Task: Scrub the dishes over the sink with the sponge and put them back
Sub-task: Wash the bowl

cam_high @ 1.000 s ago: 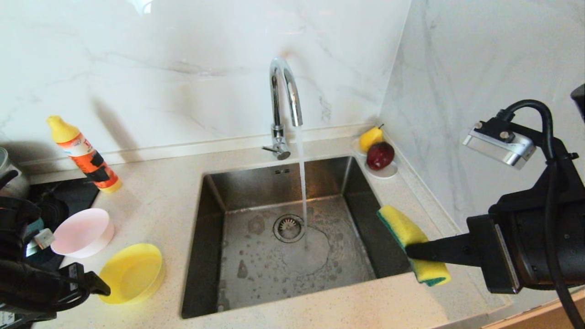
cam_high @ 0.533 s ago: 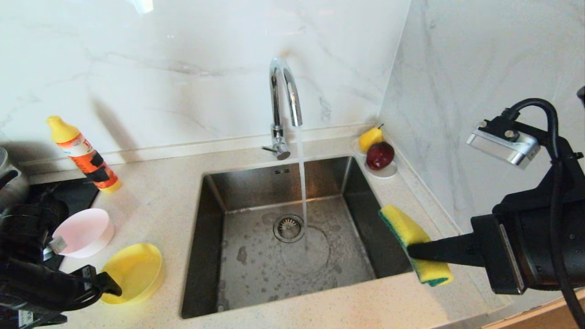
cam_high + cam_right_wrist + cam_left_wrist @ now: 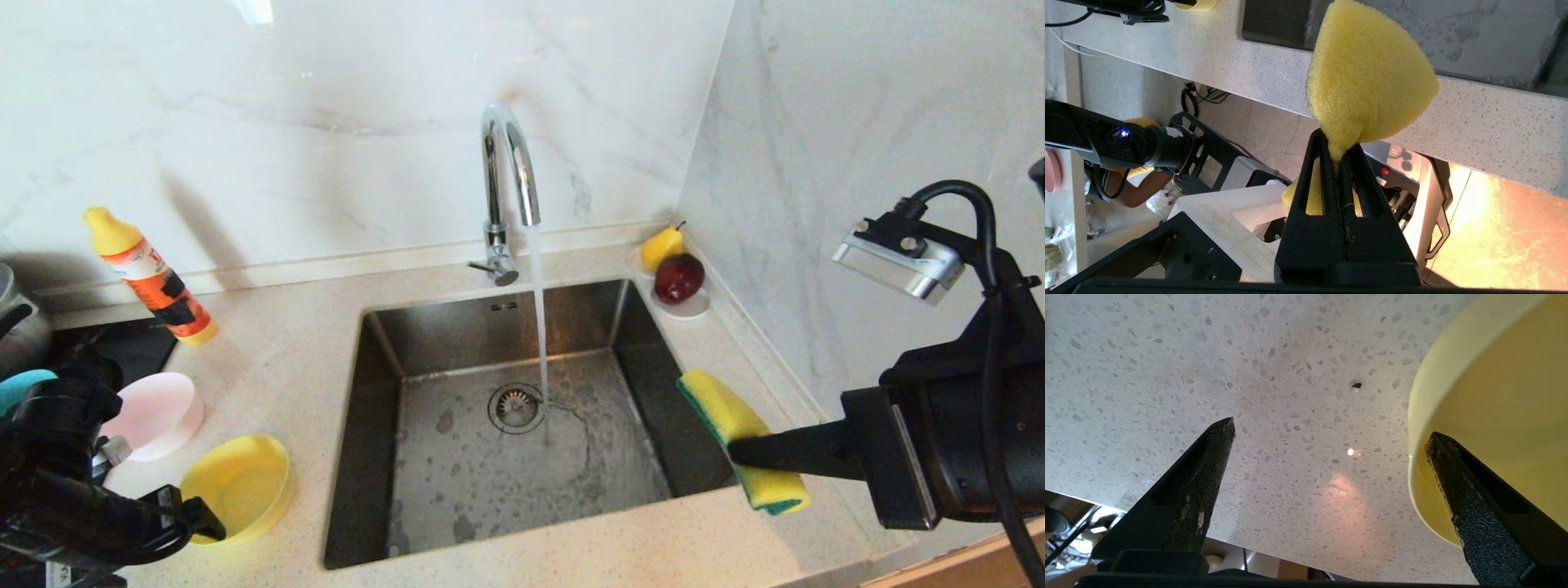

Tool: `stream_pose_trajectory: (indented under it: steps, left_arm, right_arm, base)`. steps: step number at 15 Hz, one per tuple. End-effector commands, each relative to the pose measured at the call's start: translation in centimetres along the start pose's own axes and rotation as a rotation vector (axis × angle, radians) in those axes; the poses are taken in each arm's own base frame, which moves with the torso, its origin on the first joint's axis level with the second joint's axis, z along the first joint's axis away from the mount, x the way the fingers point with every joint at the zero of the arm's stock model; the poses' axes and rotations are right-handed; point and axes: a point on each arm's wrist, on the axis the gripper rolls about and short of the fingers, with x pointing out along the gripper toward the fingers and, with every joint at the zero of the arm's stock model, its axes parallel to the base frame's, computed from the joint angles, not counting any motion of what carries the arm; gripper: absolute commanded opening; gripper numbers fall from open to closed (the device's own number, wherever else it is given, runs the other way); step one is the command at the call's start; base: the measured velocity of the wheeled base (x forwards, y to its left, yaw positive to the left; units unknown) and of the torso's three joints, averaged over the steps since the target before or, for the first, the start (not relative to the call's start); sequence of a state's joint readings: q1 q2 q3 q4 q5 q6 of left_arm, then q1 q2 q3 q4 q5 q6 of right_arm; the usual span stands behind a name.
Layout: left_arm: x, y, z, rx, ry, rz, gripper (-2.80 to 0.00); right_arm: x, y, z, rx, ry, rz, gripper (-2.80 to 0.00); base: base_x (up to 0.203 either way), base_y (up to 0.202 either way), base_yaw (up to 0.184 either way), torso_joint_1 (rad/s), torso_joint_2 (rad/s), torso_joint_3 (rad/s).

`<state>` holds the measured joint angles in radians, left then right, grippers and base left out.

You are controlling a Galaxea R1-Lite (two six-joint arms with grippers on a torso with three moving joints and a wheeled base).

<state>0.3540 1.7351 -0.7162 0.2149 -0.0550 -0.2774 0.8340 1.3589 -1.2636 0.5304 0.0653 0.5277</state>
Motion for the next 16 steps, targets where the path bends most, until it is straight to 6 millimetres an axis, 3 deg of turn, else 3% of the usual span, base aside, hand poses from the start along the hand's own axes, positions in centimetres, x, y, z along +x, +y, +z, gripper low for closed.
stream_pose_trajectory:
  steps: [1,2,3,8,16]
  left_arm:
    - [0.3,0.0,0.0,-0.004,0.012,0.003,0.0]
    - [0.4,0.0,0.0,-0.004,0.013,0.004,0.0]
    - [0.4,0.1,-0.1,-0.004,0.013,0.003,-2.8]
    - [1.5,0.1,0.1,-0.005,-0.01,0.015,-2.8]
    - [0.2,-0.1,0.9,-0.024,-0.073,0.019,-2.8]
  right_arm:
    - [-0.1,0.0,0.0,0.001,0.0,0.001,-2.8]
    - [-0.1,0.0,0.0,0.001,0.001,0.001,-2.8]
    - [-0.1,0.0,0.0,0.003,0.001,0.001,-2.8]
    - [-0.2,0.0,0.0,0.003,-0.002,0.002,-2.8]
    - [-0.2,0.0,-0.1,0.003,0.001,0.004,-2.8]
  base:
    - [0.0,0.0,0.0,0.0,0.0,0.0]
    - [0.0,0.0,0.0,0.0,0.0,0.0]
    - [0.0,0.0,0.0,0.0,0.0,0.0]
    - [0.0,0.0,0.0,0.0,0.0,0.0]
    - [0.0,0.0,0.0,0.0,0.0,0.0]
